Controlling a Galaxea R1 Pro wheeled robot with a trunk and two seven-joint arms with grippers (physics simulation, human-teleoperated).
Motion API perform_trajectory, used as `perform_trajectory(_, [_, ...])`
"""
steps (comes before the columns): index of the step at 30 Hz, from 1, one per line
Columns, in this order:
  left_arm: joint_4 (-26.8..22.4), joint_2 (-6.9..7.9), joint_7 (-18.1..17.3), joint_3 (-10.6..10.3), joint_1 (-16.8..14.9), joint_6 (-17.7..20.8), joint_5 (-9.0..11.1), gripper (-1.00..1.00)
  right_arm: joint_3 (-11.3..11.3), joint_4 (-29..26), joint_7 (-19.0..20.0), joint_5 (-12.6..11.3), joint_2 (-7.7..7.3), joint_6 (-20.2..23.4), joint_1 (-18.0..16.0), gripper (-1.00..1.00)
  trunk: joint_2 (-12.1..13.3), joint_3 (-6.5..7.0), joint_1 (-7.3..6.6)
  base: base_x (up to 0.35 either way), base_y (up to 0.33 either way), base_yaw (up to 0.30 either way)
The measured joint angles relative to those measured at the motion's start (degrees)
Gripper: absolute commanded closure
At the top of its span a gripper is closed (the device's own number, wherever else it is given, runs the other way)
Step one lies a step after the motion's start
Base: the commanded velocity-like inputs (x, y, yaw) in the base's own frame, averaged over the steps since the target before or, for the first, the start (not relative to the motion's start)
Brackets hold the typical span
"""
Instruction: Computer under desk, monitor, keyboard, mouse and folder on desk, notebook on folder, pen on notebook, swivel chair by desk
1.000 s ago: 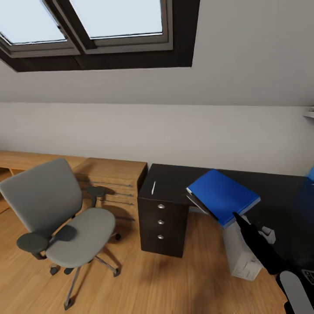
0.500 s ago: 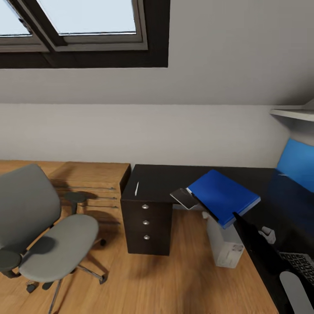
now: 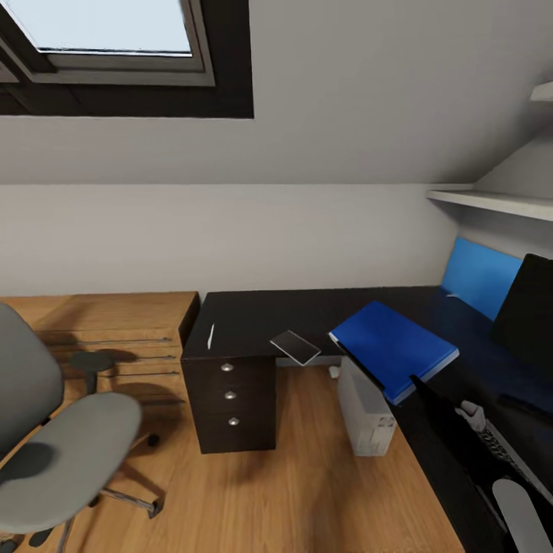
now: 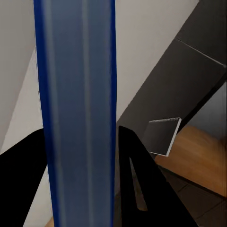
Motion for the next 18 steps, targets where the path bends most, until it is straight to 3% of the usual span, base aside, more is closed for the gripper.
perform_trajectory(9, [0.00, 0.00, 0.00, 0.00, 0.00, 0.00, 0.04, -1.00, -0.03, 0.07, 0.05, -0.01, 0.00, 0.00, 0.00, 1.00, 0.00, 0.00, 0.00, 0.000, 0.000, -0.245])
perform_trajectory(18, [-0.01, 0.00, 0.01, 0.05, 0.01, 0.00, 0.07, -1.00, -0.03, 0.00, 0.16, -0.12, 0.00, 0.09, 0.01, 1.00, 0.00, 0.00, 0.00, 0.000, 0.000, -0.035])
